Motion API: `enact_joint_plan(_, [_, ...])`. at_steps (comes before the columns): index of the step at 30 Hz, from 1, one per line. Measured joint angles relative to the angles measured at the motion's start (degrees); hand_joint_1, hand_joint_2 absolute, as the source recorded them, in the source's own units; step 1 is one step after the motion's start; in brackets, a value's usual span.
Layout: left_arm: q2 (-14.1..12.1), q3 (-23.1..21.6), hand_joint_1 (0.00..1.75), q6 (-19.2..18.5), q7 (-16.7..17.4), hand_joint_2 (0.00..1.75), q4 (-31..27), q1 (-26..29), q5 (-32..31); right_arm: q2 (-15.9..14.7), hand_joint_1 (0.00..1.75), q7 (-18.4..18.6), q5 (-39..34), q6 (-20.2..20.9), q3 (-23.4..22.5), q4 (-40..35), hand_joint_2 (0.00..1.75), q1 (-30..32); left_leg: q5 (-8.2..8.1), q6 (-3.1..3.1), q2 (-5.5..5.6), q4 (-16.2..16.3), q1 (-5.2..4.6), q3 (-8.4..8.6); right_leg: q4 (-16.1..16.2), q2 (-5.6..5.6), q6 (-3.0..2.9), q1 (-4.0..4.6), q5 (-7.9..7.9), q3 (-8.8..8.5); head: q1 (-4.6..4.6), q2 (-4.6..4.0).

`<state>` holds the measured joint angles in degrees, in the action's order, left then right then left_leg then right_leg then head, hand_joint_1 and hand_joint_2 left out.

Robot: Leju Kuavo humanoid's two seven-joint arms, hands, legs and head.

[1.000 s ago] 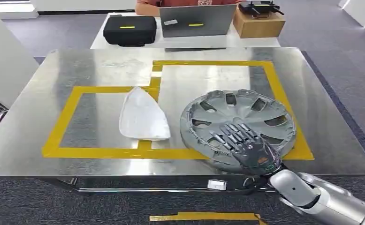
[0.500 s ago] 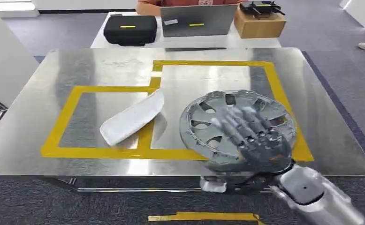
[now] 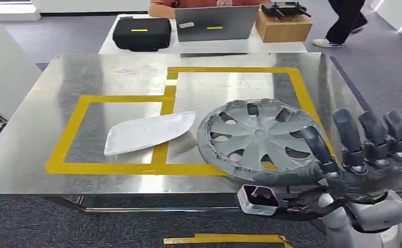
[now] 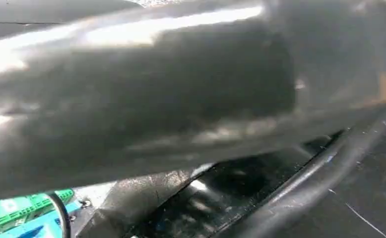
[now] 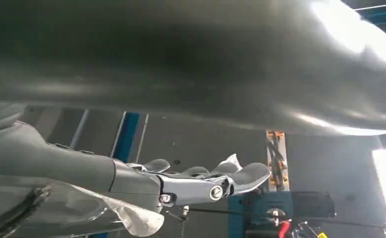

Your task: Take the parts from the cabinet and place them on the table.

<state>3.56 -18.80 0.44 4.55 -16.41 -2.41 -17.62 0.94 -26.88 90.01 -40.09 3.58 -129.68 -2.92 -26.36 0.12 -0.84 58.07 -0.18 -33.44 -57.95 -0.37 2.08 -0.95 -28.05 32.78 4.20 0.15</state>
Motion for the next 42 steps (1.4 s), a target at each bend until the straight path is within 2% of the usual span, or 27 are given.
enact_joint_plan(16, [0.1,0.0,0.00,-0.3,-1.0,0.00,0.0,0.5,0.8,0.1,0.00,0.7,0.0,0.3,0.0,0.0,0.00,0.0,0.00,0.01,0.00,0.0,-0.05,-0.01,0.0,0.00,0.02,-0.02,0.03,0.00,0.02,0.00])
enact_joint_plan(21, [0.0,0.0,0.00,-0.3,-1.2,0.00,0.0,0.5,0.8,0.1,0.00,0.8,0.0,0.3,0.0,0.1,0.00,-0.2,-0.30,0.57,0.01,0.5,-0.20,-0.18,0.1,0.00,0.28,-0.22,0.16,-0.04,0.00,0.00])
enact_joint_plan(23, [0.1,0.0,0.00,0.3,-1.3,0.00,0.0,0.6,1.1,0.1,0.00,2.3,0.0,0.4,0.0,0.4,0.00,-0.6,-0.42,0.88,0.00,0.7,-0.32,-0.33,0.1,-0.01,0.56,-0.31,0.22,-0.07,0.02,0.00])
enact_joint_plan(25, [0.2,-0.1,0.00,0.7,-1.5,0.00,0.0,0.7,1.6,-0.1,0.00,4.1,0.0,0.4,0.1,1.3,0.00,-1.9,0.06,1.44,-0.01,0.7,-0.48,-0.27,0.5,0.06,1.13,-0.47,0.76,-0.19,-0.04,0.00])
enact_joint_plan(26, [0.2,-0.1,0.00,0.6,-1.6,0.00,0.0,0.6,1.7,-0.1,0.00,4.1,0.0,0.4,0.1,1.3,0.00,-1.8,0.86,1.88,-0.22,-0.7,0.01,-0.10,0.5,0.03,1.39,-0.24,0.55,-0.26,0.07,0.00])
enact_joint_plan(27, [0.3,-0.2,0.00,0.3,-1.6,0.00,0.0,0.5,2.1,-0.3,0.00,4.1,0.1,0.3,0.1,1.3,0.00,-1.4,1.40,2.20,-0.51,-1.2,0.14,0.03,-0.3,0.11,1.34,-0.29,-0.97,0.57,0.04,0.00])
enact_joint_plan(28, [0.2,-0.2,0.00,0.2,-1.6,0.00,0.0,0.5,2.2,-0.4,0.00,4.0,0.0,0.3,0.1,1.4,0.00,-1.4,1.74,2.59,-0.46,-1.5,0.17,-0.14,-3.0,0.25,1.22,-0.21,-3.38,1.49,0.35,0.00])
enact_joint_plan(30, [0.2,-0.4,0.00,-0.2,-1.5,0.00,0.0,0.5,2.4,-0.4,0.00,2.9,0.0,0.3,0.1,1.7,0.00,-1.2,1.99,2.56,-0.56,-1.4,0.04,-0.84,-12.2,0.28,1.51,-0.27,-8.37,4.85,0.37,0.00])
enact_joint_plan(31, [0.2,-0.5,0.00,-0.2,-1.5,0.00,0.0,0.5,2.4,-0.4,0.00,2.5,0.0,0.3,0.1,1.9,0.00,-0.9,2.23,2.53,-0.62,-1.4,-0.01,-1.17,-15.7,0.28,1.60,-0.26,-9.77,6.08,0.39,0.00])
enact_joint_plan(32, [0.2,-0.6,0.00,-0.2,-1.4,0.00,0.0,0.5,2.4,-0.4,0.00,2.2,0.0,0.3,0.1,2.1,0.00,-0.6,2.49,2.42,-0.66,-1.3,-0.03,-1.52,-16.7,0.26,1.67,-0.26,-9.64,6.14,0.39,0.00])
enact_joint_plan(33, [0.2,-0.9,0.00,-0.2,-1.4,0.00,0.0,0.5,2.6,-0.4,0.00,2.0,0.0,0.3,0.1,2.3,0.00,-0.6,2.70,2.25,-0.70,-1.3,-0.01,-1.81,-14.8,0.24,1.69,-0.29,-8.15,4.70,0.39,0.00])
enact_joint_plan(34, [0.2,-1.0,0.00,-0.2,-1.4,0.00,0.0,0.5,2.7,-0.4,0.00,1.7,0.0,0.3,0.1,2.4,0.00,-0.6,2.88,2.02,-0.72,-1.2,0.06,-2.06,-10.5,0.18,1.74,-0.34,-6.00,2.00,0.40,0.00])
enact_joint_plan(35, [0.2,-1.2,0.00,-0.3,-1.4,0.00,0.0,0.5,2.7,-0.4,0.00,1.5,0.0,0.3,0.0,2.5,0.00,-0.6,3.08,1.77,-0.72,-1.1,0.16,-2.32,-4.4,-0.02,1.83,-0.45,-3.77,-1.69,0.39,0.00])
enact_joint_plan(36, [0.2,-1.4,0.00,-0.3,-1.4,0.00,0.0,0.5,2.7,-0.4,0.00,1.3,0.0,0.3,0.0,2.6,0.00,-0.6,3.25,1.49,-0.72,-0.7,0.17,-2.52,1.1,-0.41,1.98,-0.59,-3.18,-5.01,0.44,0.00])
enact_joint_plan(37, [0.2,-1.4,0.00,-0.2,-1.4,0.00,0.0,0.5,2.7,-0.4,0.00,1.1,0.0,0.3,0.0,2.9,0.00,-0.5,3.54,1.05,-0.61,-0.6,-0.02,-2.80,1.3,-0.11,1.20,0.05,-3.10,-5.83,0.35,0.00])
enact_joint_plan(38, [0.1,-1.5,0.00,-0.2,-1.4,0.00,0.0,0.5,2.8,-0.4,0.00,1.1,0.0,0.3,0.0,3.0,0.00,-0.3,3.77,0.74,-0.64,-0.5,-0.04,-2.71,0.9,0.12,0.76,-0.02,-2.50,-5.11,0.28,0.00])
enact_joint_plan(40, [0.2,-1.5,0.00,-0.2,-1.4,0.00,0.0,0.5,3.0,-0.2,0.00,0.8,0.1,0.3,-0.1,3.4,0.00,-0.2,4.23,0.04,-0.70,-0.3,0.08,-2.92,1.1,0.38,0.25,0.12,-3.04,-4.16,0.22,0.00])
enact_joint_plan(41, [0.1,-1.5,0.00,-0.2,-1.4,0.00,0.0,0.5,3.0,-0.2,0.00,0.8,0.0,0.3,-0.4,3.5,0.00,-0.1,4.50,-0.36,-0.70,-0.2,0.11,-3.09,1.2,0.34,-0.50,-0.03,-2.56,-3.74,0.35,0.00])
enact_joint_plan(42, [0.1,-1.5,0.00,-0.2,-1.4,0.00,0.0,0.5,3.2,0.0,0.00,0.8,0.0,0.3,-0.4,3.7,0.00,-0.1,3.34,-0.73,-0.35,0.4,0.28,-3.66,1.2,0.19,-1.24,-0.19,-1.95,-3.23,0.20,0.00])
